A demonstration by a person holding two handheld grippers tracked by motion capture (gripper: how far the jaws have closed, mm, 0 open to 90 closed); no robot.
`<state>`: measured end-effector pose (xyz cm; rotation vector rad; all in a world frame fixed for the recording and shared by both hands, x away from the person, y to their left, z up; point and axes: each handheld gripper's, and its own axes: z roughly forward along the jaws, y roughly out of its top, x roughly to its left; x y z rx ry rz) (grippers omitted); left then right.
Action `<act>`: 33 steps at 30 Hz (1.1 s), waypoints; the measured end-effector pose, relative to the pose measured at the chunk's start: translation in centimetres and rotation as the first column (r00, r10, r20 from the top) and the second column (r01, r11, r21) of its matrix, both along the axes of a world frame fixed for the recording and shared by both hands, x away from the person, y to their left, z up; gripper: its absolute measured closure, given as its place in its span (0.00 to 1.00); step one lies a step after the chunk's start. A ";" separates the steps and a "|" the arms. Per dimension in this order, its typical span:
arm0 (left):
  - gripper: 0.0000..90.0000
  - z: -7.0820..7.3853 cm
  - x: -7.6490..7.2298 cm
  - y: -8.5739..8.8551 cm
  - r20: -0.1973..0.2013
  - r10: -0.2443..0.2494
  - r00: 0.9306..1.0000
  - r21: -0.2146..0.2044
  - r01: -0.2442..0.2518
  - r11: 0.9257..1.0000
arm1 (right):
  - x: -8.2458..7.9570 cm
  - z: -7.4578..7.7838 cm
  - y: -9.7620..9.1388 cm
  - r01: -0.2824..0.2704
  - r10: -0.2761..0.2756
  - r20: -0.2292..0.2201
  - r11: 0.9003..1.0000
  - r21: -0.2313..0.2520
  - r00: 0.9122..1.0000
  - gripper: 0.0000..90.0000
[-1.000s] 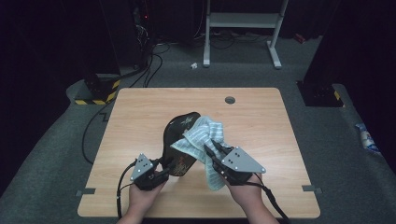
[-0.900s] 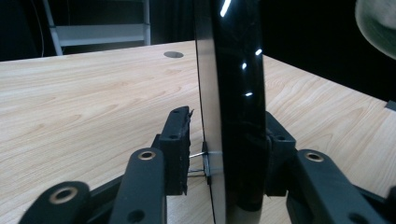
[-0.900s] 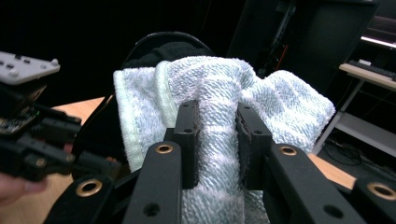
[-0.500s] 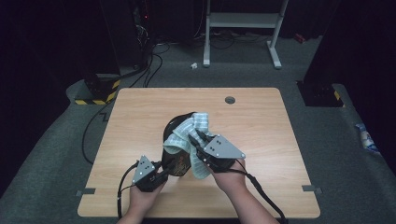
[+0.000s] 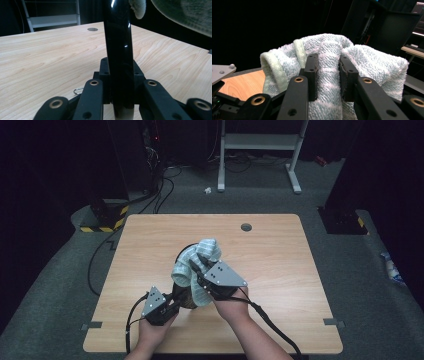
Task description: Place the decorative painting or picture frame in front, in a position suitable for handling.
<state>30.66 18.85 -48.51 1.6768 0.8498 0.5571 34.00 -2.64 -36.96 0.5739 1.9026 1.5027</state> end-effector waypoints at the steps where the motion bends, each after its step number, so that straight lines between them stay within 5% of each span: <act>1: 0.87 0.0 0.0 0.0 0.001 0.001 1.000 0.002 -0.001 1.000 | 0.1 -0.1 0.1 0.004 -0.004 -0.002 1.000 -0.001 1.000 0.79; 16: 0.87 0.0 -0.1 -0.1 0.001 0.004 1.000 0.007 -0.004 1.000 | 3.9 -1.5 -2.0 0.119 -0.120 -0.053 0.993 -0.018 0.991 0.80; 27: 0.87 0.1 -0.2 -0.3 0.008 0.013 1.000 0.021 -0.013 1.000 | -0.1 -0.8 0.8 0.000 0.001 0.019 1.000 -0.023 1.000 0.80; 33: 0.87 0.1 -0.2 -0.2 0.009 0.013 1.000 0.024 -0.013 1.000 | 1.6 -1.1 -0.1 0.047 -0.047 0.002 0.999 -0.013 0.999 0.80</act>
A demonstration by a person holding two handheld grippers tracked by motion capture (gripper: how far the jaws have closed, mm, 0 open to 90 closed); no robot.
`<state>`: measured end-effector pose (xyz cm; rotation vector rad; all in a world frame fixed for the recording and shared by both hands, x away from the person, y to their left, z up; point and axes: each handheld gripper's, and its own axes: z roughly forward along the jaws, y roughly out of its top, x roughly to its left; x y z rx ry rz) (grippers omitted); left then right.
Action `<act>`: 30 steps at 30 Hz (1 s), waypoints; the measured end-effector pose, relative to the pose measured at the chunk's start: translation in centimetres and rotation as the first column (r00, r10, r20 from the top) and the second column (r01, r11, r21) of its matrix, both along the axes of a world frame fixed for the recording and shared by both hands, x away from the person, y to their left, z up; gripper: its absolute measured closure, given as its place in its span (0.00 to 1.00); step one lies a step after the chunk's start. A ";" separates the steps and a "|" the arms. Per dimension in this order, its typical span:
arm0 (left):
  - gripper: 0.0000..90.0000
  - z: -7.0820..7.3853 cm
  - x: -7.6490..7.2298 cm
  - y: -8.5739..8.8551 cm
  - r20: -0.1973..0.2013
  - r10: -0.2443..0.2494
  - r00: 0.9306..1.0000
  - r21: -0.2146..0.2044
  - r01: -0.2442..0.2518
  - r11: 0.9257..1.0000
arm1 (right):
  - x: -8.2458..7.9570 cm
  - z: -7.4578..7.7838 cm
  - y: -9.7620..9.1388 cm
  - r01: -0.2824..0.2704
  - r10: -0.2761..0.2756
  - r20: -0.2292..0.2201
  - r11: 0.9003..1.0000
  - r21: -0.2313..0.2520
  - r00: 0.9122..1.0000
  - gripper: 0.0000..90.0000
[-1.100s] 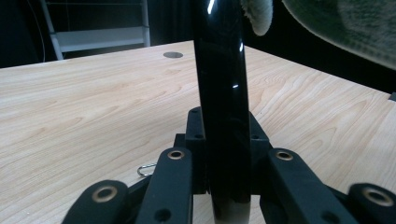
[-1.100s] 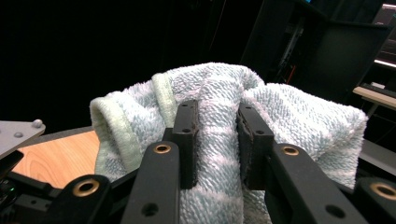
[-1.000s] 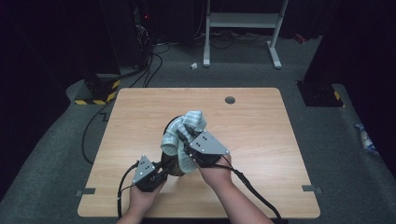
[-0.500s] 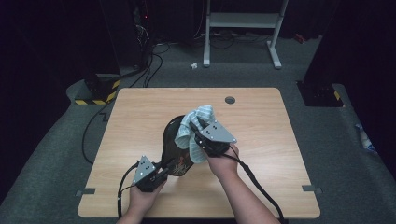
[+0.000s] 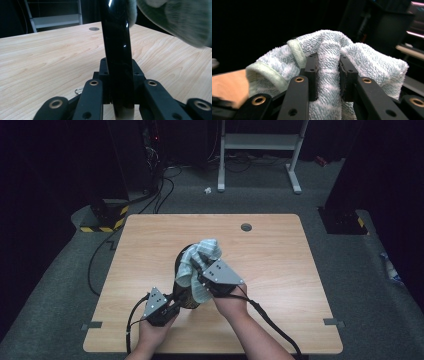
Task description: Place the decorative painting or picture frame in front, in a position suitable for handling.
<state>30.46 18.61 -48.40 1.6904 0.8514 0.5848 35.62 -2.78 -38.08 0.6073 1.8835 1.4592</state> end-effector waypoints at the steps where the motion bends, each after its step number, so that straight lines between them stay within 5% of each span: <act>1: 0.87 0.0 0.0 0.0 -0.001 0.000 1.000 -0.001 0.000 1.000 | 0.6 -0.2 -0.4 0.020 -0.020 -0.009 1.000 0.003 1.000 0.80; 6: 0.87 0.0 -0.1 -0.1 -0.002 0.001 1.000 -0.003 -0.001 1.000 | 2.5 -0.7 -2.0 0.083 -0.083 -0.047 0.997 0.002 0.995 0.81; 18: 0.87 0.0 0.0 -0.2 -0.003 0.006 1.000 -0.001 -0.006 1.000 | -1.6 -0.4 0.8 -0.044 0.044 0.010 0.999 -0.005 0.999 0.80; 30: 0.87 0.0 0.0 -0.1 -0.005 0.003 1.000 -0.006 -0.003 1.000 | 2.6 -1.1 -2.2 0.073 -0.070 -0.072 0.997 0.028 0.995 0.80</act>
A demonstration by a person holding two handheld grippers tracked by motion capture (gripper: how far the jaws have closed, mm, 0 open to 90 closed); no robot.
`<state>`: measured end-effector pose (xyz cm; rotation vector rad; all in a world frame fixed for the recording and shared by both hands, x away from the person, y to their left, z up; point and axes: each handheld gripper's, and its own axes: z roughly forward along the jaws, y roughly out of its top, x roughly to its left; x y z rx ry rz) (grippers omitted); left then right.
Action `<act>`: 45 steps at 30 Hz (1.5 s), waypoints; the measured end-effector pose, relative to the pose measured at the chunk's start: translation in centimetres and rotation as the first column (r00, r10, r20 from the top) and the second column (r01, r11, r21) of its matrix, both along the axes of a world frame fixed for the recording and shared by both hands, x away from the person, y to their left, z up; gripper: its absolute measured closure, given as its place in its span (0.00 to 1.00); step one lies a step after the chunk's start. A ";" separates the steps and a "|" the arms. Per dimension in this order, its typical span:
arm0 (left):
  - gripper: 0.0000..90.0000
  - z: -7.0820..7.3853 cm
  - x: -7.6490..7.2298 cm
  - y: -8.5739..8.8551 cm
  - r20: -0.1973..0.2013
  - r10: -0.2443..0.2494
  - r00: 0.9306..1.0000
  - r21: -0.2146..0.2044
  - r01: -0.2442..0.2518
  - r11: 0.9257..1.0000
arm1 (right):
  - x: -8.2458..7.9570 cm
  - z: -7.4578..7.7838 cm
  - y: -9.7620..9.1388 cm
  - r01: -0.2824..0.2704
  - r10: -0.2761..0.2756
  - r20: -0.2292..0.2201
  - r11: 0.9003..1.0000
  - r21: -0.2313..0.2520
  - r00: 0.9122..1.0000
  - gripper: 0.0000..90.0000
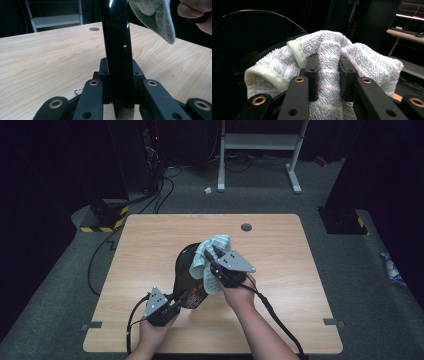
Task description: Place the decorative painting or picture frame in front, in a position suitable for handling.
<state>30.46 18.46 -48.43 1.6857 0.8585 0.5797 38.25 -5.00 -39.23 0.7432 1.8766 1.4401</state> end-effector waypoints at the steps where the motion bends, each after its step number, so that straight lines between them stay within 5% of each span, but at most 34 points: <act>1: 0.87 0.0 0.0 0.0 0.000 0.000 1.000 -0.001 0.000 1.000 | -0.3 0.0 0.1 -0.008 0.008 0.004 1.000 -0.002 1.000 0.80; 7: 0.87 0.0 0.0 0.1 -0.003 -0.001 1.000 -0.001 0.001 1.000 | -3.0 0.4 2.0 -0.106 0.106 0.040 0.994 -0.007 0.994 0.80; 10: 0.87 0.0 0.0 0.1 -0.005 -0.001 1.000 -0.002 0.001 1.000 | -3.4 0.4 2.4 -0.112 0.113 0.052 0.994 -0.018 0.992 0.80; 22: 0.87 0.0 0.1 0.1 -0.005 -0.003 1.000 -0.003 0.003 1.000 | 1.6 -0.9 -1.2 0.046 -0.047 -0.032 0.999 -0.027 0.998 0.80; 26: 0.87 0.0 0.1 0.0 -0.007 -0.001 1.000 -0.002 0.001 1.000 | -0.2 -0.6 -0.2 -0.010 0.010 0.001 1.000 -0.028 1.000 0.81; 32: 0.87 0.0 0.0 0.0 -0.010 0.001 1.000 -0.008 -0.001 1.000 | -3.9 -0.5 2.6 -0.117 0.122 0.078 0.991 -0.071 0.989 0.80; 35: 0.87 0.0 0.1 0.0 -0.010 0.000 1.000 -0.007 0.000 1.000 | -3.2 -0.6 2.2 -0.105 0.110 0.068 0.992 -0.067 0.992 0.80; 41: 0.87 0.0 0.1 0.1 -0.007 -0.003 1.000 -0.005 0.003 1.000 | 0.4 -1.5 -0.5 0.015 -0.015 0.004 0.999 -0.052 1.000 0.80; 45: 0.87 0.0 0.1 0.0 -0.008 -0.002 1.000 -0.005 0.002 1.000 | -0.4 -1.6 -0.2 -0.002 0.002 0.005 0.999 -0.053 1.000 0.80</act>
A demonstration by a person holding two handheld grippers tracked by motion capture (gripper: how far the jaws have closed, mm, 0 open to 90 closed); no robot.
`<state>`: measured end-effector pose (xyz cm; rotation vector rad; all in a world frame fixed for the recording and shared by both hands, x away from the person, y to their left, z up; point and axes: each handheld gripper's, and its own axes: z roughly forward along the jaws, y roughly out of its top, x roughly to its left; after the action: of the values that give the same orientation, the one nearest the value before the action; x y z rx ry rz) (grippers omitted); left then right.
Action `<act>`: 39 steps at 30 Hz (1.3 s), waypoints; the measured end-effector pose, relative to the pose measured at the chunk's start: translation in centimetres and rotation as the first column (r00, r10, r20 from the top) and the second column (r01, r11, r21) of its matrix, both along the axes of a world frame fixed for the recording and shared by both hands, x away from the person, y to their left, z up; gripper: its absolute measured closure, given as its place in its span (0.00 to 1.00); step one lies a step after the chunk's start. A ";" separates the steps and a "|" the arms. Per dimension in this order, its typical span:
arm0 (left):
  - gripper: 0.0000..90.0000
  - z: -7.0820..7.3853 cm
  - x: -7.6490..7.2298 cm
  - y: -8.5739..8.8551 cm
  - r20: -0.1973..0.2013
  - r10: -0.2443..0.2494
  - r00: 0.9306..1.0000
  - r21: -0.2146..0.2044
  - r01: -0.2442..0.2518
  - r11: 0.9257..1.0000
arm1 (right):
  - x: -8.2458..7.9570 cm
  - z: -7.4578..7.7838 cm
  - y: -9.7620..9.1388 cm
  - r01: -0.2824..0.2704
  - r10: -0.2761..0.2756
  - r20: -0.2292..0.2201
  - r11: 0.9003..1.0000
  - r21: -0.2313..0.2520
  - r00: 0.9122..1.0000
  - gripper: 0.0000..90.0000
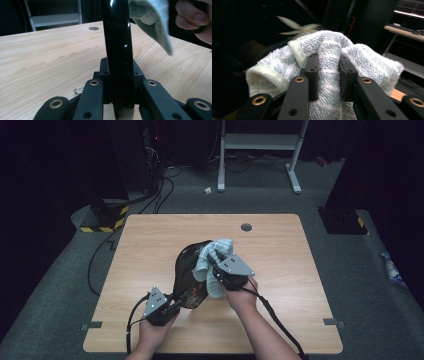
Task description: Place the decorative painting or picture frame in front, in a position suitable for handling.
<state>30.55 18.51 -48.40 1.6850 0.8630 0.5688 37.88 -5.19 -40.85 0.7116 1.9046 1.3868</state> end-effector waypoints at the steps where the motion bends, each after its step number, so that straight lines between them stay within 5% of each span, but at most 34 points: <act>1: 0.87 0.0 0.0 0.0 0.000 0.001 1.000 0.000 -0.001 1.000 | -0.6 0.0 0.4 -0.020 0.020 0.008 1.000 -0.002 1.000 0.80; 7: 0.87 0.0 0.0 0.0 0.000 0.003 1.000 0.000 -0.003 1.000 | -2.6 0.1 2.0 -0.081 0.082 0.058 0.996 -0.024 0.995 0.80; 17: 0.87 0.0 0.0 0.0 0.001 0.001 1.000 0.002 -0.001 1.000 | 2.1 -0.7 -1.5 0.059 -0.059 -0.034 0.998 -0.002 0.998 0.80; 24: 0.87 0.0 0.0 0.0 -0.006 0.004 1.000 -0.007 -0.004 1.000 | -1.3 -0.4 1.0 -0.060 0.060 0.008 0.998 0.001 0.998 0.80; 27: 0.87 0.0 0.0 0.0 -0.003 0.005 1.000 0.000 -0.005 1.000 | -1.1 -0.4 0.9 -0.072 0.072 0.001 0.997 0.011 0.997 0.80; 35: 0.87 0.0 0.0 -0.1 -0.003 0.002 1.000 0.000 -0.002 1.000 | 2.7 -1.2 -1.9 0.065 -0.065 -0.053 0.998 0.002 0.996 0.80; 39: 0.87 0.0 0.0 -0.1 -0.004 0.002 1.000 -0.003 -0.002 1.000 | 2.9 -1.3 -2.2 0.074 -0.074 -0.059 0.997 0.005 0.996 0.80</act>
<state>30.55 18.46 -48.38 1.6834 0.8679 0.5657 40.82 -7.36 -42.11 0.8265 1.8994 1.3408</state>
